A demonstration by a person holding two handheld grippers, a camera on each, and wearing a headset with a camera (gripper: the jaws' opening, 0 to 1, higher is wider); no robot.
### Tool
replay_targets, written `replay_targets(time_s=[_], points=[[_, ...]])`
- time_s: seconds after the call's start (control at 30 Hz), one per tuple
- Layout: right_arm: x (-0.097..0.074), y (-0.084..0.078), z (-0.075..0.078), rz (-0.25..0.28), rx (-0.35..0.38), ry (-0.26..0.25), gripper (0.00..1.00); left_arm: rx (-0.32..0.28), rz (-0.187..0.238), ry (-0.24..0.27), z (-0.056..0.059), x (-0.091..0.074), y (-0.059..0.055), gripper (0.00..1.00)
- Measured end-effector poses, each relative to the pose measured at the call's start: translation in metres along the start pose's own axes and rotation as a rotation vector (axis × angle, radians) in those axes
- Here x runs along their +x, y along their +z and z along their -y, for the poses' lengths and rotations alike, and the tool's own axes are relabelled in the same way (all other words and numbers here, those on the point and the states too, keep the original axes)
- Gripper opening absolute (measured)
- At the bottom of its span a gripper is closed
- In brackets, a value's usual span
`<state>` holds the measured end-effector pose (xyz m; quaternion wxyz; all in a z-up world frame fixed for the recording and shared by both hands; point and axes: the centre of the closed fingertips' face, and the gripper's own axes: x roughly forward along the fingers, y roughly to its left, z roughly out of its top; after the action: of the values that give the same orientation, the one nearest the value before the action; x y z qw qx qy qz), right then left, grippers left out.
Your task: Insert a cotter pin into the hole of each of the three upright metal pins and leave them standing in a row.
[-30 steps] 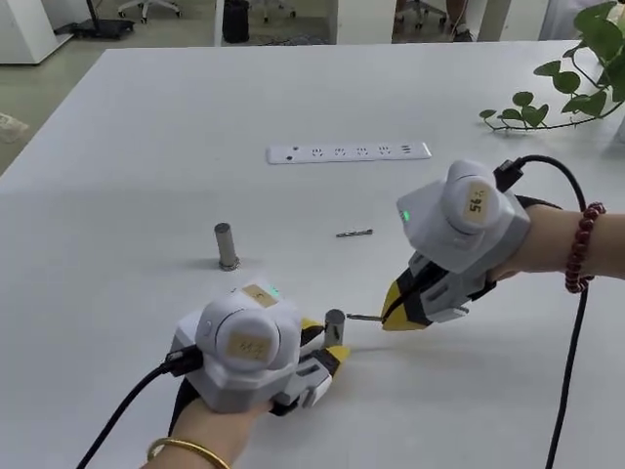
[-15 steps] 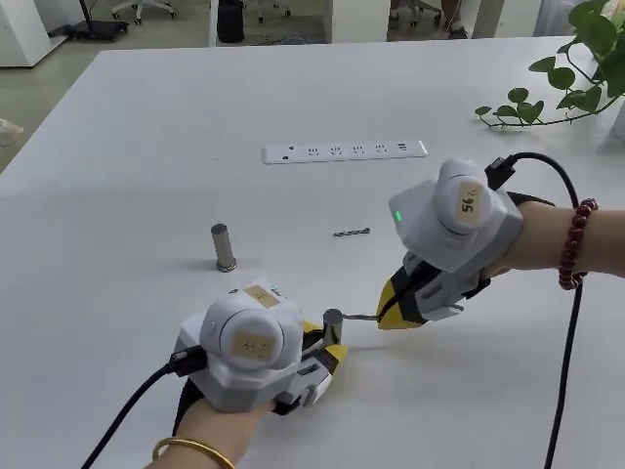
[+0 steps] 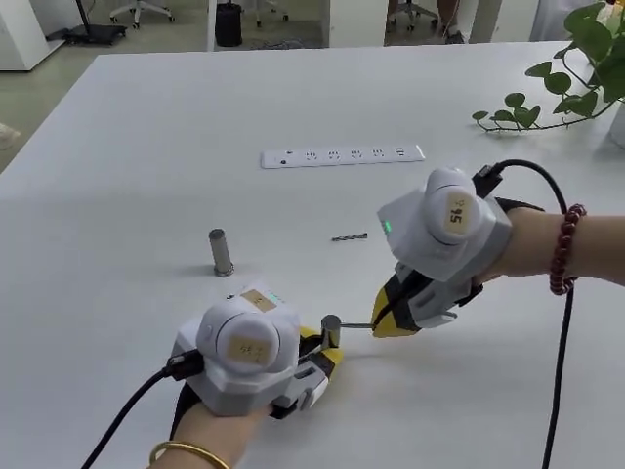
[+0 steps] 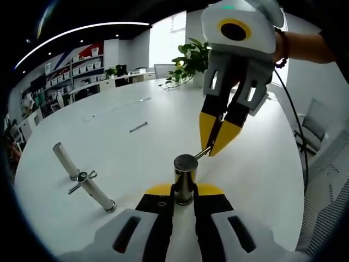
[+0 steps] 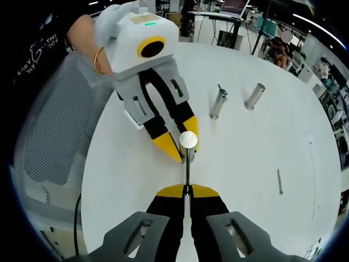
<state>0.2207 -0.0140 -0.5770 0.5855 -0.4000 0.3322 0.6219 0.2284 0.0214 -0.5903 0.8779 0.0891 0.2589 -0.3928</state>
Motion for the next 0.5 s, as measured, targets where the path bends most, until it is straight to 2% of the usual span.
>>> replay_targets(time_s=[0.13, 0.5], points=[[-0.0012, 0.0015, -0.0012, -0.003, 0.016, 0.006, 0.0, -0.008, -0.002, 0.0, 0.0, 0.0007, -0.0002, 0.11], [-0.002, 0.0022, -0.0013, -0.017, 0.02, 0.0, 0.0, 0.016, -0.003, -0.001, 0.0, 0.0023, -0.0006, 0.1]])
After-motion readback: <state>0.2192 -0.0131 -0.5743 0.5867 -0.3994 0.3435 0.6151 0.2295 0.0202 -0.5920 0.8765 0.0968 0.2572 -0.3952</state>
